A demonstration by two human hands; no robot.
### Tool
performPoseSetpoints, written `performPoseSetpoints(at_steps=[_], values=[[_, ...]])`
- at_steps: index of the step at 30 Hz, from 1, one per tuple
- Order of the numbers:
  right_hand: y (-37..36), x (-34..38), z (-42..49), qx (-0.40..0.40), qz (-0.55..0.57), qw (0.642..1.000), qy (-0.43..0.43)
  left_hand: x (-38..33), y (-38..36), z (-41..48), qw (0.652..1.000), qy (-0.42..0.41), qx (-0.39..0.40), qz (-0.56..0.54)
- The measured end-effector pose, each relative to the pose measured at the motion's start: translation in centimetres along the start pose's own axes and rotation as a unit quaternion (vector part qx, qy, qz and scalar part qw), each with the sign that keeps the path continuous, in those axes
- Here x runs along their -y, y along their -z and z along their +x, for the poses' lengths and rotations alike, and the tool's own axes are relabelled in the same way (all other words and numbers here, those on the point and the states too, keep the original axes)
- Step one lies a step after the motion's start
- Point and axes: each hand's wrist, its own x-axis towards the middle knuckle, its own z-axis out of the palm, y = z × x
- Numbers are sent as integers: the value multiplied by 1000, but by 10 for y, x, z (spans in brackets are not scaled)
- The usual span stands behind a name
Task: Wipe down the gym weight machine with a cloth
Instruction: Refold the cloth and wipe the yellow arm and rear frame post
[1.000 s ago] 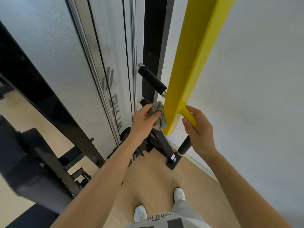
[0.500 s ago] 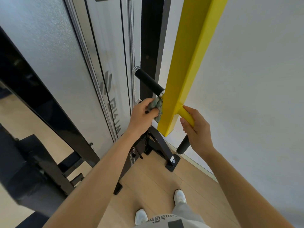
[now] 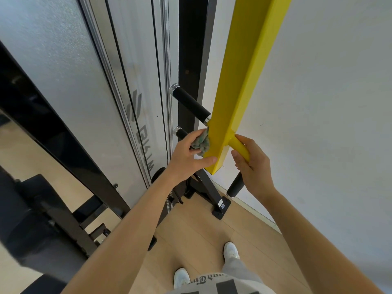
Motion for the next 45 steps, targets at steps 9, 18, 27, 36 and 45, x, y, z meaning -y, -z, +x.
performPoseSetpoints(at_steps=[9,18,27,36,45], values=[[0,1,-1,-2,3,1000,-4,28,-12,-9,998,26,14,51],[3,5,-4,16,26,999,-21,-10,-16,-17,996,-52,-64,29],[33,20,-14,57,25,998,25,-44,-39,-74,992,-12,-112,-61],[64,22,-6,89,74,967,229,-82,-93,-71,974,2,-164,-155],[102,-13,78,20,244,969,-11,-87,-123,-54,908,24,-417,4]])
